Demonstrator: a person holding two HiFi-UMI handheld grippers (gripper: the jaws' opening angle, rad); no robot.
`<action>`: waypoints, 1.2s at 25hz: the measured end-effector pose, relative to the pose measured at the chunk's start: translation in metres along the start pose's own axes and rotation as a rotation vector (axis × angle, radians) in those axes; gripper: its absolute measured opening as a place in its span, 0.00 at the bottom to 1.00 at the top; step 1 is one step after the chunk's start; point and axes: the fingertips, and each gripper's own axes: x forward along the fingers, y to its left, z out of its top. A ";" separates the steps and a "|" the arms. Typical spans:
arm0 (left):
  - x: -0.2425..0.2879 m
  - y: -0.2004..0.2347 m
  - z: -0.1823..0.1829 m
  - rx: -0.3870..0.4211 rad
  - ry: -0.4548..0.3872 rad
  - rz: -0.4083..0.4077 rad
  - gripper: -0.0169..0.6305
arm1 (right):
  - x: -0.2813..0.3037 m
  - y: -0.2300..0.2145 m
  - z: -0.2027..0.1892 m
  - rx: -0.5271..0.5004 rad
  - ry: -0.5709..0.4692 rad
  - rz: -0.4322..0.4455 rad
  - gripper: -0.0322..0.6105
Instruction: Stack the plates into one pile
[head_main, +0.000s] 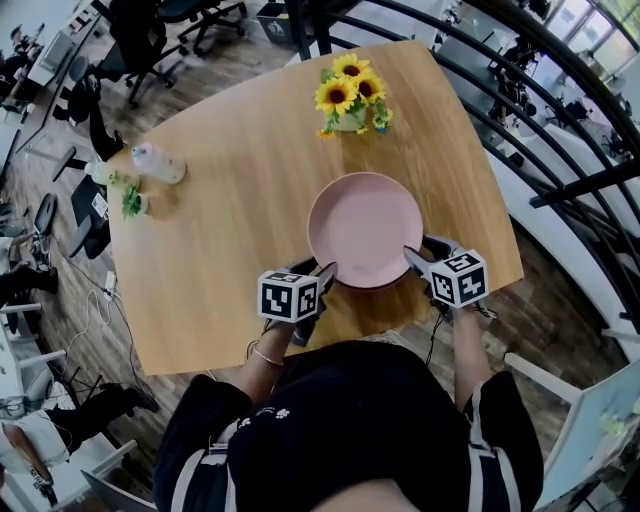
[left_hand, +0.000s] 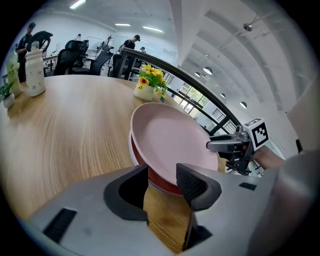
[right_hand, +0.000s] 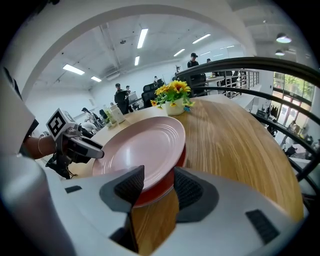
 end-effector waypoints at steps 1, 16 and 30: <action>0.000 0.000 0.000 -0.005 -0.002 0.001 0.28 | 0.000 0.000 0.000 -0.001 0.001 0.004 0.34; -0.001 -0.002 -0.006 -0.015 0.023 0.009 0.29 | -0.002 0.003 -0.005 -0.030 0.036 0.057 0.37; -0.004 0.006 0.001 0.004 -0.029 0.118 0.29 | -0.004 -0.006 -0.011 -0.129 0.061 0.053 0.37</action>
